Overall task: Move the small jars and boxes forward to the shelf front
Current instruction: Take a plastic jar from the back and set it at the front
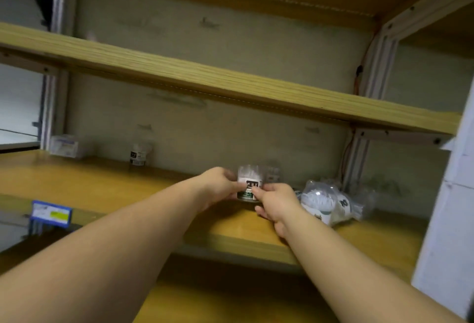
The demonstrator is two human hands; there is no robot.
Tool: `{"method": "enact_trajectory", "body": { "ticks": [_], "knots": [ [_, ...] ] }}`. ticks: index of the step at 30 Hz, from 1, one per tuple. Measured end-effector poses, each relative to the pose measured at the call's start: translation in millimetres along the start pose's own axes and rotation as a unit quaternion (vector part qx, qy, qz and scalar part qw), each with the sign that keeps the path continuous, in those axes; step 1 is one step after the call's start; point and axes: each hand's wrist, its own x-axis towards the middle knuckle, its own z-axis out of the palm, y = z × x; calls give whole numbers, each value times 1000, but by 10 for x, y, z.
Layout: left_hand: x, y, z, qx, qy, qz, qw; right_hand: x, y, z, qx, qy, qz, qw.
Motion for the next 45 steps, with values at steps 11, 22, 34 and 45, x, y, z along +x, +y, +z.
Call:
{"method": "enact_trajectory", "body": {
  "ticks": [11, 22, 34, 45],
  "knots": [
    [-632, -25, 156, 151, 93, 132, 975, -399, 140, -60, -173, 27, -143, 974],
    [-713, 60, 187, 109, 90, 107, 984, -382, 155, -72, -160, 40, -168, 972],
    [-1235, -395, -1963, 144, 108, 76, 981, -953, -619, 1780, -98, -45, -178, 978],
    [-953, -1188, -2763, 156, 95, 104, 978, -772, -586, 2916, -109, -10, -130, 985]
  ]
}}
